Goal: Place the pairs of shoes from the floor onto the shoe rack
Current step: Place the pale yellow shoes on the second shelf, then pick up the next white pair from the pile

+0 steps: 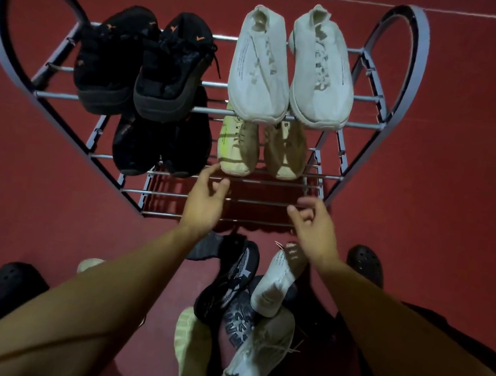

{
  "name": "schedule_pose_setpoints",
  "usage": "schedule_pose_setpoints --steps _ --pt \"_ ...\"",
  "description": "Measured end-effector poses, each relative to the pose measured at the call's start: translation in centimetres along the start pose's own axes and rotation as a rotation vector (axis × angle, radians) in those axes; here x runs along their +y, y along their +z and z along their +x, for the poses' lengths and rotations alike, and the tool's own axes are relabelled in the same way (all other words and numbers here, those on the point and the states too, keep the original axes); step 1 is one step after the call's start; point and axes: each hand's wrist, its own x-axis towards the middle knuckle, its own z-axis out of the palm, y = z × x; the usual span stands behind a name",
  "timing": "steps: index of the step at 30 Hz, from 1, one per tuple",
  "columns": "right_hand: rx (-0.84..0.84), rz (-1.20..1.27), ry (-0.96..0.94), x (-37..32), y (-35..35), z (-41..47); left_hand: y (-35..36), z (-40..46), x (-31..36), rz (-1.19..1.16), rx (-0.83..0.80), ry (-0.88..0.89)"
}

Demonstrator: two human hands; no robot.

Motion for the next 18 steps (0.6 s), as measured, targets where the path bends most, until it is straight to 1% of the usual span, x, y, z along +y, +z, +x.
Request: schedule_pose_setpoints --steps 3,7,10,12,15,18 --pt "-0.135 -0.088 0.140 4.9 0.7 -1.8 0.4 -1.4 -4.8 0.088 -0.039 -0.025" --pt "-0.149 -0.254 0.226 12.3 1.7 -1.3 1.9 -2.6 -9.4 0.110 -0.129 -0.175" --pt "-0.183 -0.283 0.337 18.1 2.9 1.0 3.8 -2.8 -12.1 0.117 -0.183 -0.235" --pt "-0.203 -0.277 0.404 18.5 3.3 1.7 5.2 -2.9 -13.3 0.071 -0.227 -0.289" --pt "-0.159 -0.205 0.440 19.5 4.4 3.0 7.2 -3.0 -14.7 0.045 -0.267 -0.346" --pt "-0.108 -0.100 0.609 20.9 5.6 4.3 8.3 -2.9 -16.2 0.013 -0.279 -0.382"
